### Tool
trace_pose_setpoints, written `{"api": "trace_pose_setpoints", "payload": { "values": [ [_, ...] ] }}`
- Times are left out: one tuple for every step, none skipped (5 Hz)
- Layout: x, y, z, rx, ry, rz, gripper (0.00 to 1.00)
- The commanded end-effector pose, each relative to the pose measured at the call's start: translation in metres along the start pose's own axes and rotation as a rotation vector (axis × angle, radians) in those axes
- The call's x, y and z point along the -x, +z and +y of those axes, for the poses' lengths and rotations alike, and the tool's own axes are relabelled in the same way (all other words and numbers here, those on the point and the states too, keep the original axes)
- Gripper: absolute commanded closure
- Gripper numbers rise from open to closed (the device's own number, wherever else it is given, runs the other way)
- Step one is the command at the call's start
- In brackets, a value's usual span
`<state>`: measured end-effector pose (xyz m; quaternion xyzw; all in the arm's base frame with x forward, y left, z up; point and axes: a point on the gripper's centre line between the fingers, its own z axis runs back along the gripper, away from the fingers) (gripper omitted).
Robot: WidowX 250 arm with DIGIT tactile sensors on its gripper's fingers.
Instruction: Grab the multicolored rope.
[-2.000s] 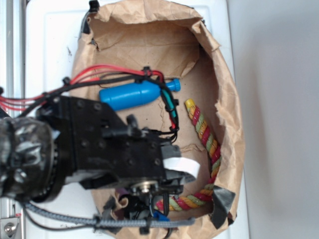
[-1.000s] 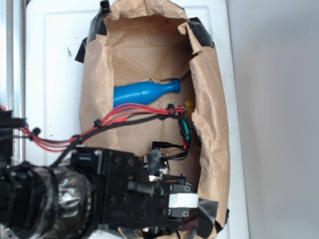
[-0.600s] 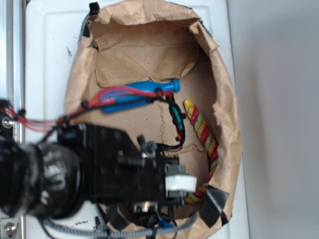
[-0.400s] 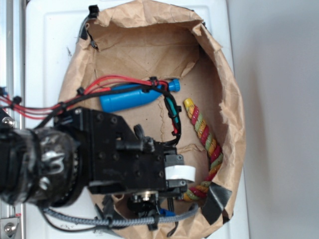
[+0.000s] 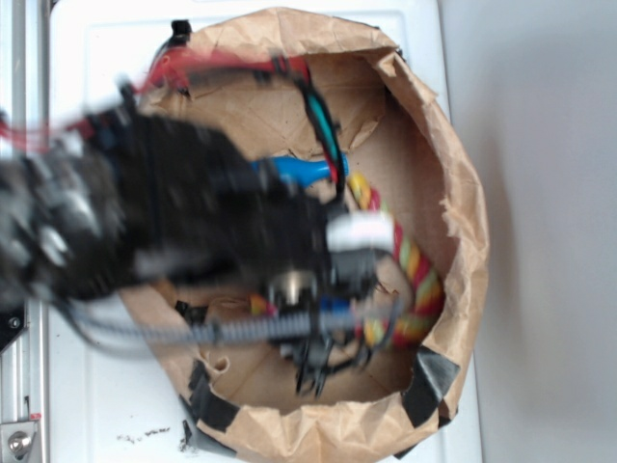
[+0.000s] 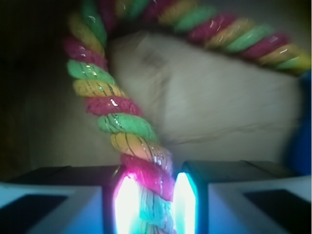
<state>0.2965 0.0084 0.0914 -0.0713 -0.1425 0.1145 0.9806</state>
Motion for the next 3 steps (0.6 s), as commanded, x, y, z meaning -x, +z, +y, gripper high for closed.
{"api": "trace_pose_setpoints", "payload": {
  "values": [
    [-0.021,0.081,0.009,-0.076,0.067,-0.079,1.00],
    [-0.021,0.107,0.006,-0.087,0.067,-0.047,1.00],
    [-0.016,0.112,0.003,-0.115,0.046,-0.050,1.00]
  ]
}}
